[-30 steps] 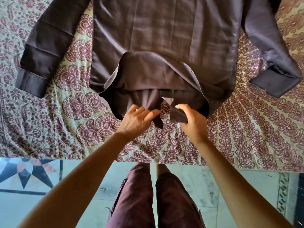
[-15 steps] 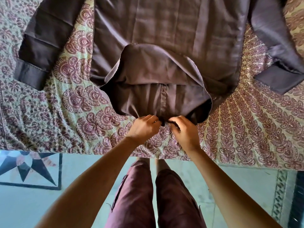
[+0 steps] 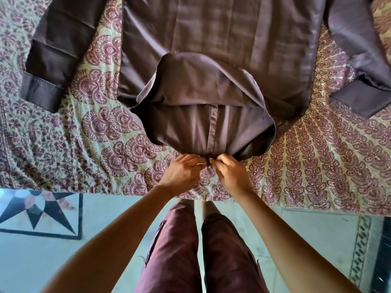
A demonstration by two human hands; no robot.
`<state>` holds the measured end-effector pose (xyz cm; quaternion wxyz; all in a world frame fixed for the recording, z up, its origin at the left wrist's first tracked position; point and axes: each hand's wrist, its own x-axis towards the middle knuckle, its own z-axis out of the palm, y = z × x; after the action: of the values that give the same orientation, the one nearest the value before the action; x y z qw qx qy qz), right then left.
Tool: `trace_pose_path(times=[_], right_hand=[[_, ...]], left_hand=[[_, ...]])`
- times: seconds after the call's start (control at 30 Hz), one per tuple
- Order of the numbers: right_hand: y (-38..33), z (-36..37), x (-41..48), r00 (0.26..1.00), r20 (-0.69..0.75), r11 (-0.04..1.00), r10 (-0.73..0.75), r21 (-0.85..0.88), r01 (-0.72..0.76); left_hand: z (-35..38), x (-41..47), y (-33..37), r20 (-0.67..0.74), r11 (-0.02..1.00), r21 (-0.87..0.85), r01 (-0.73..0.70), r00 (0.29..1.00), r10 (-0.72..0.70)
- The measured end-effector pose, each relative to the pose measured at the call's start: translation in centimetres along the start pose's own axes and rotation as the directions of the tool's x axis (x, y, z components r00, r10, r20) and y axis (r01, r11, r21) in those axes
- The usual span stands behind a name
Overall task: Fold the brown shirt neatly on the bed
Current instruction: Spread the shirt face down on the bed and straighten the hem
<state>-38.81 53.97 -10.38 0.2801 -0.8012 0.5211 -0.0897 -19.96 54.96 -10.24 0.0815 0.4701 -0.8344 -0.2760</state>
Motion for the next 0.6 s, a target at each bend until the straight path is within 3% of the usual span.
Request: trace_pose_path(times=[0.1,0.2,0.27,0.33,0.4,0.43,0.47,0.5,0.53,0.57,0.6], right_hand=[[-0.1,0.0,0.1,0.999,0.041,1.000,-0.014,-0.003,0.014],[0.2,-0.5,0.6,0.991,0.096,0.995,-0.091,-0.024,0.094],[0.7,-1.4,0.7,0.993,0.036,0.992,-0.112,-0.055,0.114],[1.3,-2.3,0.7,0.980,-0.188,0.995,0.062,-0.070,-0.076],[2.1,-3.3,0.7,0.813,-0.441,0.910,0.381,0.026,-0.413],[2.4,-3.8,0.9,0.689,-0.493,0.823,0.531,0.104,-0.559],[2.8,-4.2,1.0,0.580,-0.487,0.723,0.653,0.171,-0.670],[3.2,-4.5,1.2,0.508,-0.457,0.644,0.730,0.213,-0.735],[3.5,-4.9,1.5,0.476,-0.434,0.606,0.765,0.232,-0.761],[3.9,-5.2,1.8,0.470,-0.425,0.597,0.774,0.241,-0.765],[4.2,-5.6,2.1,0.472,-0.431,0.604,0.769,0.249,-0.757]], left_hand=[[-0.5,-0.2,-0.4,0.014,1.000,-0.015,-0.015,1.000,0.015],[-0.9,-0.3,-1.2,-0.046,0.997,0.034,0.073,0.996,-0.071],[-1.1,-0.2,-1.5,-0.051,0.990,0.095,0.104,0.994,-0.099],[-1.7,-0.2,-1.8,-0.105,0.991,0.090,0.095,0.991,-0.085],[-2.7,0.1,-2.3,-0.276,0.972,0.058,0.226,0.940,-0.202],[-3.3,0.3,-2.6,-0.385,0.926,0.016,0.378,0.857,-0.343],[-3.9,0.6,-2.9,-0.475,0.832,-0.072,0.550,0.714,-0.513],[-4.7,0.9,-3.3,-0.523,0.697,-0.195,0.690,0.528,-0.669],[-5.3,1.2,-3.7,-0.523,0.553,-0.319,0.770,0.344,-0.780],[-5.8,1.5,-4.2,-0.497,0.440,-0.406,0.801,0.211,-0.842],[-6.2,1.8,-4.7,-0.481,0.383,-0.449,0.808,0.143,-0.865]])
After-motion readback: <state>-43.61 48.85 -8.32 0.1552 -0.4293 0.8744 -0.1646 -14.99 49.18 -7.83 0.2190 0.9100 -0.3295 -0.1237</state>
